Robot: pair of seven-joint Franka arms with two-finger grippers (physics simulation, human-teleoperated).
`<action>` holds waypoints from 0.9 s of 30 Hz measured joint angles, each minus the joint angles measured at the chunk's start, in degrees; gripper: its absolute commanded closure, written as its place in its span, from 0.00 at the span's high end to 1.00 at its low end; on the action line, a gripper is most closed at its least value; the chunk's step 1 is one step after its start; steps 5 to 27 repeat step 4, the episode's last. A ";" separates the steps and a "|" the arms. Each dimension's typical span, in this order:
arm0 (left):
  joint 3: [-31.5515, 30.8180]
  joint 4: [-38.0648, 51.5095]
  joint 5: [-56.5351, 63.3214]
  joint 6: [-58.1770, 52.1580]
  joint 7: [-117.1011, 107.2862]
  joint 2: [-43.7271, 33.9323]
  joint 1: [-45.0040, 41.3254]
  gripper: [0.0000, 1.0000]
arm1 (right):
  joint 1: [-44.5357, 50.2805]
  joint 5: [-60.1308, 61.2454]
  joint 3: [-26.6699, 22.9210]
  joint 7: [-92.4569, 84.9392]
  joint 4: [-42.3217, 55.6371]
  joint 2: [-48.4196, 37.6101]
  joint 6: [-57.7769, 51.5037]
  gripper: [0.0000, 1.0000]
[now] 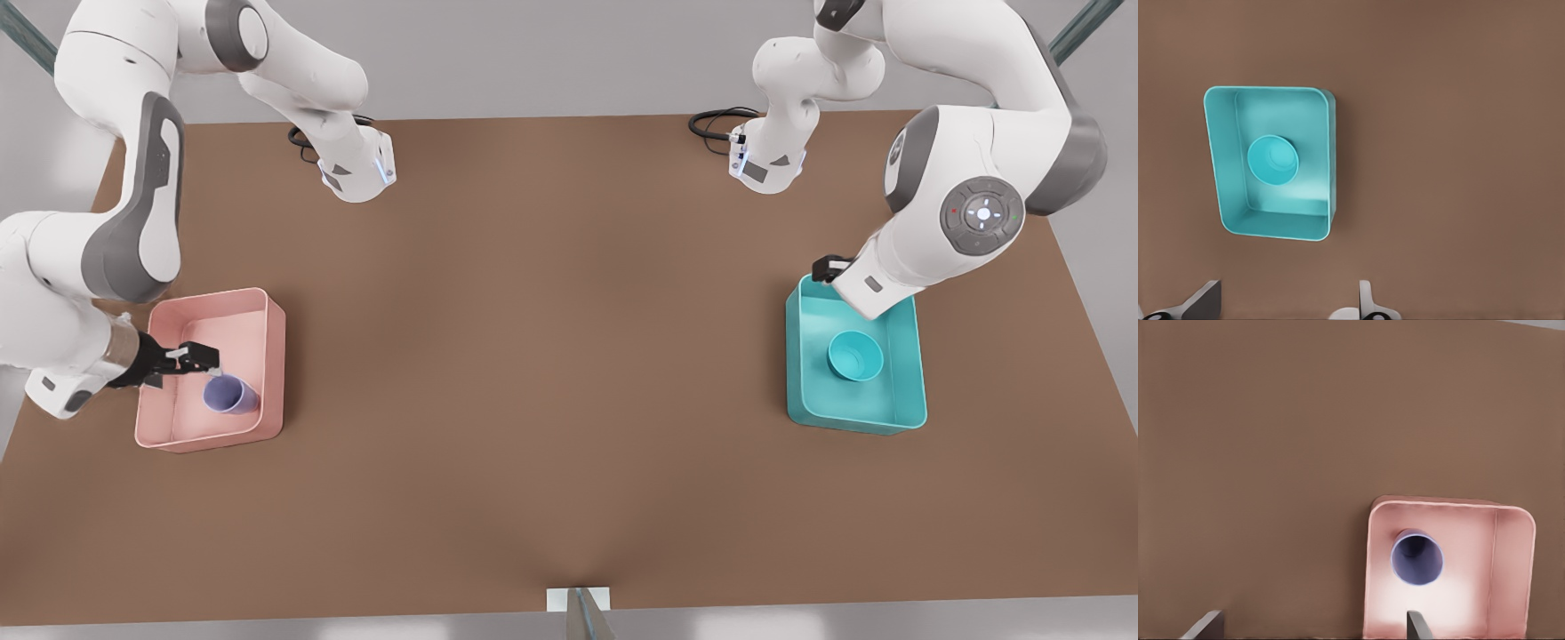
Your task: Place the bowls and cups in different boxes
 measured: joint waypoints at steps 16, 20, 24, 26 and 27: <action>0.02 0.00 0.00 -0.20 0.13 0.00 0.02 1.00 | 0.28 0.43 0.01 3.03 -7.14 -8.27 -3.87 1.00; 0.02 0.00 0.00 -0.20 0.13 0.00 0.02 1.00 | 0.28 0.43 0.01 3.03 -7.14 -8.27 -3.87 1.00; 0.02 0.00 0.00 -0.20 0.13 0.00 0.02 1.00 | 0.28 0.43 0.01 3.03 -7.14 -8.27 -3.87 1.00; 0.02 0.00 0.00 -0.20 0.13 0.00 0.02 1.00 | 0.28 0.43 0.01 3.03 -7.14 -8.27 -3.87 1.00; 0.02 0.00 0.00 -0.20 0.13 0.00 0.02 1.00 | 0.28 0.43 0.01 3.03 -7.14 -8.27 -3.87 1.00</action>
